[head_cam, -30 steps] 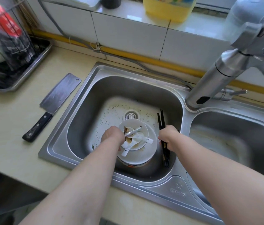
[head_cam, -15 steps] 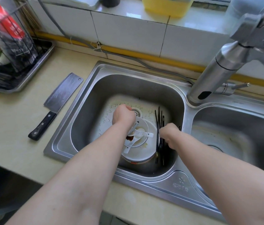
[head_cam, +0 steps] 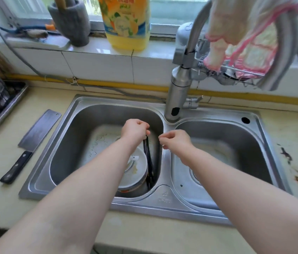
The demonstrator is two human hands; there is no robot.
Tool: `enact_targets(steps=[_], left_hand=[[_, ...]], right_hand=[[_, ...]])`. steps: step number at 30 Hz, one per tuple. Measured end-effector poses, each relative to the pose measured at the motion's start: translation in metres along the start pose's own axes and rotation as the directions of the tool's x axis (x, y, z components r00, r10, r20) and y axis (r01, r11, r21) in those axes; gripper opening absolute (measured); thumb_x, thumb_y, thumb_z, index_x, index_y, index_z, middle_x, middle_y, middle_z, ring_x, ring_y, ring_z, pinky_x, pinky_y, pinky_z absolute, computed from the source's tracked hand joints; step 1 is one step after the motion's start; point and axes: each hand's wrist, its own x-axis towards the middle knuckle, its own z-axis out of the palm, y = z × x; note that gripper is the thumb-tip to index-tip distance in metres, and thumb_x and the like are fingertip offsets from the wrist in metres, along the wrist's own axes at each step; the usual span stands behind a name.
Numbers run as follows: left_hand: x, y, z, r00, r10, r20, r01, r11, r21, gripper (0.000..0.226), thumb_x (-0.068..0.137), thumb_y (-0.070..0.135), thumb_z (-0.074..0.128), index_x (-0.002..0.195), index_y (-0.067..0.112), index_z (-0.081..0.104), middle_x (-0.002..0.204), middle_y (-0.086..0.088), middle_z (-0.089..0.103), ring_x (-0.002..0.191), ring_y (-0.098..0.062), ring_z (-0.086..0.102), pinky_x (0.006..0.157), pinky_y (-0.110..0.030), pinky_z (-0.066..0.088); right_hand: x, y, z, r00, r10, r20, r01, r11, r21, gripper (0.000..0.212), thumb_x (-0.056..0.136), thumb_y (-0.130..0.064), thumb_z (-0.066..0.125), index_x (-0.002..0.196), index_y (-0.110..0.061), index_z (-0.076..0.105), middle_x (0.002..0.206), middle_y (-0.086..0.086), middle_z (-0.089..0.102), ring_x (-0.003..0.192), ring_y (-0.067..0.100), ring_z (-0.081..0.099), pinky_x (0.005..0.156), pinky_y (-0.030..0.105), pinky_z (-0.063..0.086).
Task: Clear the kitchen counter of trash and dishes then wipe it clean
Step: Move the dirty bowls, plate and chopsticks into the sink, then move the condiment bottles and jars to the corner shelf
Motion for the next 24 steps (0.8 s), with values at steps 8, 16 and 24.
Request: enact_targets(steps=[8,16,24], left_hand=[[-0.09,0.062,0.107,0.955,0.105,0.277,-0.143,0.982,0.121,0.02,0.096,0.019,0.051,0.087,0.011,0.067,0.079,-0.005,0.067,0.056,-0.014,0.051,0.041,-0.014,0.037],[-0.213,0.116,0.256,0.898,0.279,0.341,-0.362,0.908,0.21,0.014,0.089,0.018,0.061,0.076,0.018,0.067,0.075,-0.001,0.071,0.066,-0.014,0.062,0.065,-0.027,0.052],[-0.339,0.156,0.387,0.884,0.291,0.365,-0.318,0.948,0.015,0.034,0.099,0.031,0.046,0.074,0.014,0.063,0.068,0.0,0.066,0.063,-0.015,0.056,0.056,-0.025,0.041]], right_hand=[[-0.055,0.061,-0.132,0.976,-0.005,-0.216,0.015,0.999,0.046,0.015,0.081,-0.021,0.061,0.068,-0.023,0.068,0.067,-0.006,0.068,0.075,0.019,0.065,0.081,0.034,0.054],[-0.148,0.16,-0.304,0.903,0.095,-0.419,0.014,0.968,0.249,0.02,0.078,-0.009,0.06,0.062,-0.019,0.067,0.074,0.003,0.071,0.069,0.018,0.065,0.066,0.031,0.055],[-0.251,0.246,-0.433,0.798,0.119,-0.591,0.1,0.941,0.323,0.012,0.089,-0.012,0.057,0.089,-0.017,0.068,0.08,-0.003,0.068,0.074,0.012,0.062,0.067,0.023,0.046]])
